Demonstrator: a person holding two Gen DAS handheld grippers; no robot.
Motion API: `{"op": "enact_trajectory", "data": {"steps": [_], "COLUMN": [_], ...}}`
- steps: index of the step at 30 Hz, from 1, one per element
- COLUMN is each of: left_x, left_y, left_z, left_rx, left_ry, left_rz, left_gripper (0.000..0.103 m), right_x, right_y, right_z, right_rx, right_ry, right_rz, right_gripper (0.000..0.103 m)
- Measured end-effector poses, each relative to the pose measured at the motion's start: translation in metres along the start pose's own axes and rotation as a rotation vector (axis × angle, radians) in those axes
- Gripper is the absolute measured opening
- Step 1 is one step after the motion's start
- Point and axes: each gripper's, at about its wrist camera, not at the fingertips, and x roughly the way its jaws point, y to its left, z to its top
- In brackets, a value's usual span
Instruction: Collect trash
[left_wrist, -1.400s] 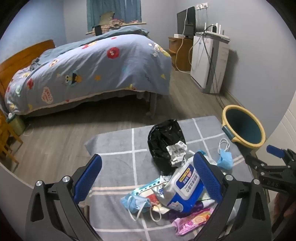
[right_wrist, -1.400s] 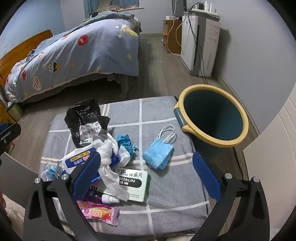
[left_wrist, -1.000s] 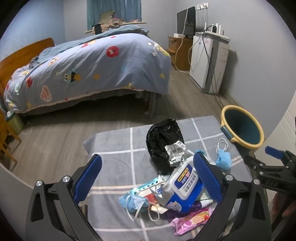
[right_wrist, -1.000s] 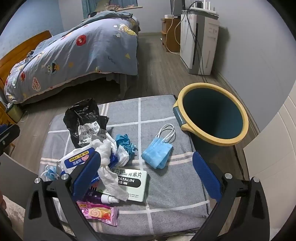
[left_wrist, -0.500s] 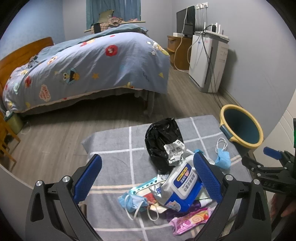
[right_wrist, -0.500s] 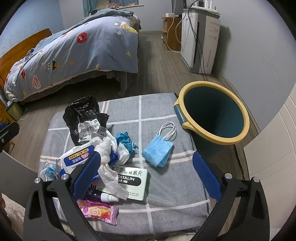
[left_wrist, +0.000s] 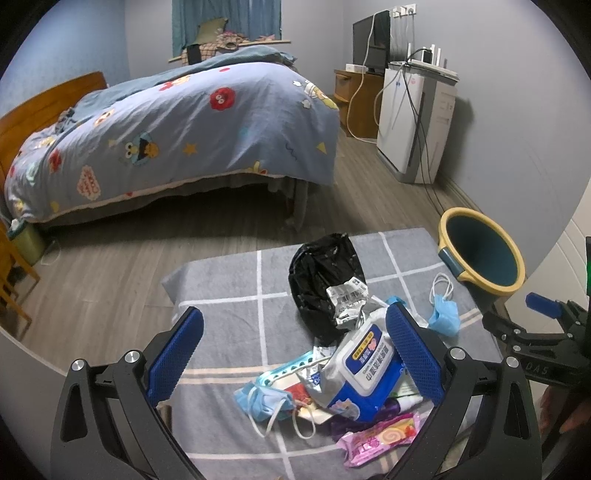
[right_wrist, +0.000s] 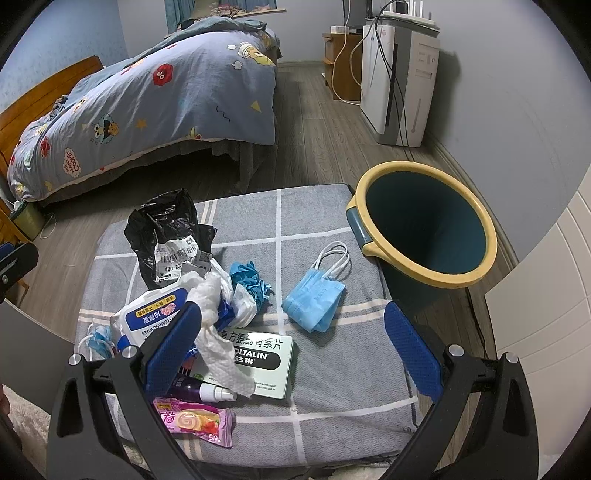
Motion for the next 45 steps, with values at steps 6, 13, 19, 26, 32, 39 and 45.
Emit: {"op": "enact_trajectory", "data": {"steps": [6,13,19,26,32,39,45], "left_x": [0.0001,0.0004,0.0008,0.0009,0.0005,0.0005,0.0021], "left_y": [-0.0002,0.0002,-0.0001,0.0001,0.0006,0.0006,-0.0021], "left_z": [0.0000,-0.0005,-0.0006,-0.0005,0.0002,0.0004,-0.0010], "left_rx": [0.000,0.000,0.000,-0.001,-0.002,-0.003,0.003], "left_ry": [0.001,0.002,0.003,0.003,0.004,0.004,0.012], "left_rz": [0.000,-0.001,-0.001,-0.002,-0.002,-0.003,-0.005], "left_gripper": [0.098,0.098,0.098,0.098,0.098,0.098,0.098], "right_x": [-0.0001,0.0001,0.0002,0.0003,0.0002,0.0001,0.0011], "right_y": [0.0002,0.0003,0.0011,-0.0010,-0.0010,-0.0007,-0.0030], "right_z": [-0.0002,-0.0003,0.0000,-0.0017,-0.0026,-0.0016,-0.0024], "right_rx": [0.000,0.001,0.000,0.000,-0.001,0.000,0.012], "right_ry": [0.001,0.001,0.003,0.004,0.003,0.005,0.016], "right_rz": [-0.001,-0.001,-0.002,-0.001,-0.001,-0.001,-0.003], "right_gripper": [0.098,0.098,0.098,0.098,0.098,0.098,0.098]}}
